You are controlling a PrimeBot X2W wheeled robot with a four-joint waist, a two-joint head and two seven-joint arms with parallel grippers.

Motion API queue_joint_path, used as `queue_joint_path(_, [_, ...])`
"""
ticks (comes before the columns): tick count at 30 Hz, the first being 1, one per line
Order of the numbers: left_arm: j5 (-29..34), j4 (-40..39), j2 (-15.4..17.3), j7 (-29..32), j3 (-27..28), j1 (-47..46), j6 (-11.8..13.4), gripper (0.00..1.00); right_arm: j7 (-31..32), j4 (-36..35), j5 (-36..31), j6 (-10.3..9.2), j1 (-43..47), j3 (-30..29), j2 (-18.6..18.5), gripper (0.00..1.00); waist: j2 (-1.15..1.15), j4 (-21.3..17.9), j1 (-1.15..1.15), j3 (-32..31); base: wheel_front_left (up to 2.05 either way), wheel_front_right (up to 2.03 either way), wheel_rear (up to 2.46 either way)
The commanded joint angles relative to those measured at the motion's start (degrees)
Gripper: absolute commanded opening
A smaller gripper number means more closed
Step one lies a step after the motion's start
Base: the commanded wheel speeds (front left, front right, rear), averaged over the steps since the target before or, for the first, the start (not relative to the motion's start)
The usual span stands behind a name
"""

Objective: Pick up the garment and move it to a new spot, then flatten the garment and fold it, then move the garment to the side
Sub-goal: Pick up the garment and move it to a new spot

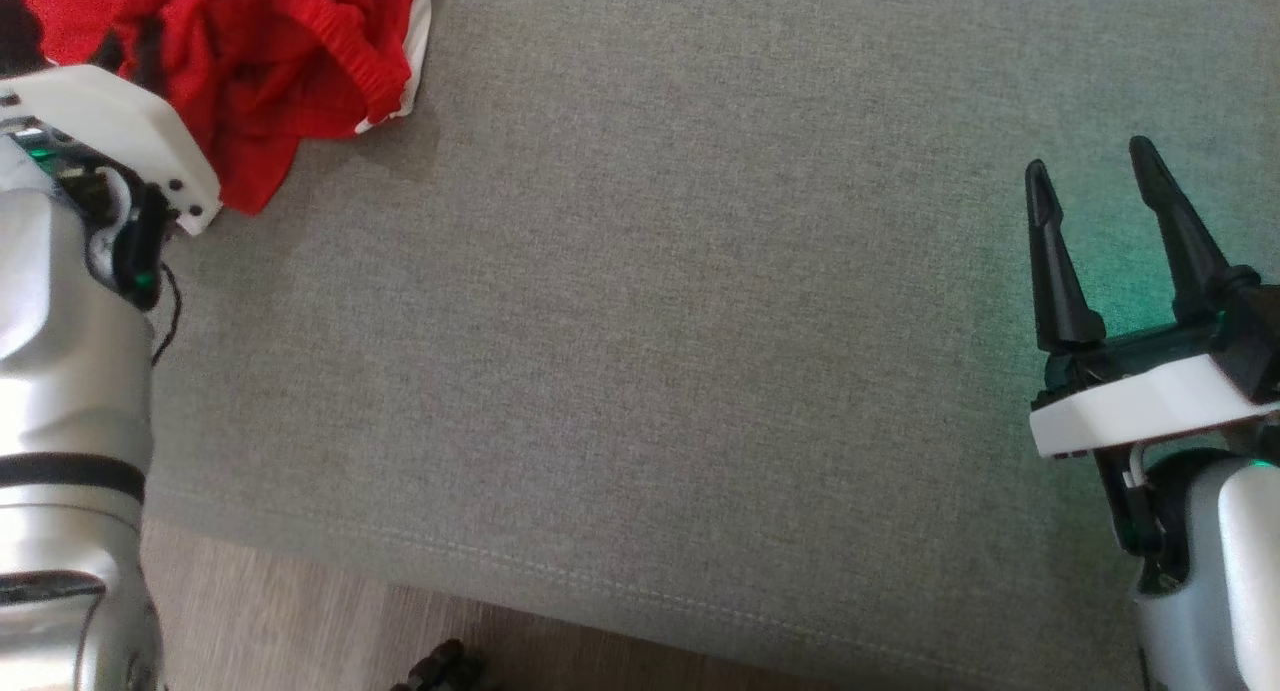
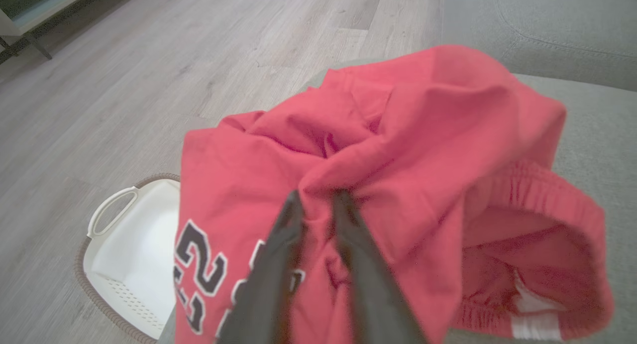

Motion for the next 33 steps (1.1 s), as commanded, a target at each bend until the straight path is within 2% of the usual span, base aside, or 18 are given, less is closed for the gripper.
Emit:
queue_joint_path(1, [-0.14,-0.68,4.37,-0.13,0.77,-2.13,-0.13,0.0,-0.02,-1.7,0.02,0.43,-1.15,1.49,0.13,1.0,0.0,0.03,0.0,-0.38,0.0,0.0,0.0])
queue_joint_path(5, [0.87,0.04,5.68,-3.56,0.04,-3.14,0.52,0.0,-0.38,-1.18,0.18,0.43,-1.1,1.17,0.48,1.0,0.0,0.07,0.0,-1.62,0.0,0.0,0.0])
queue_joint_path(9, [1.81,-1.56,6.57,-9.61,-0.37,-3.65,1.91,0.0,-1.06,-0.48,0.23,0.43,-0.32,0.61,0.95,1.0,0.0,0.19,0.0,-4.34,0.0,0.0,0.0])
queue_joint_path(15, [2.5,-9.53,6.65,-13.77,-0.63,-1.86,3.53,0.0,-2.55,0.8,0.59,0.43,2.02,-0.5,2.46,1.0,0.0,-0.2,0.0,-11.0,0.0,0.0,0.0])
queue_joint_path(23, [2.48,-25.95,5.16,-14.1,-1.83,5.42,3.96,0.0,-3.87,1.85,1.47,0.43,5.17,-1.13,4.02,1.0,0.0,-2.8,0.0,-18.59,0.0,0.0,0.0])
queue_joint_path(28, [1.95,-39.41,2.45,-10.61,-4.4,13.63,4.2,0.0,-4.03,1.56,2.04,0.43,7.39,-0.96,4.48,1.0,0.0,-6.59,0.0,-22.08,0.0,0.0,0.0])
queue_joint_path(33, [1.01,-50.27,-1.18,-6.99,-8.25,21.21,4.32,0.0,-3.52,-0.22,2.87,0.43,8.63,-0.52,4.6,1.0,0.0,-12.13,0.0,-22.43,0.0,0.0,0.0])
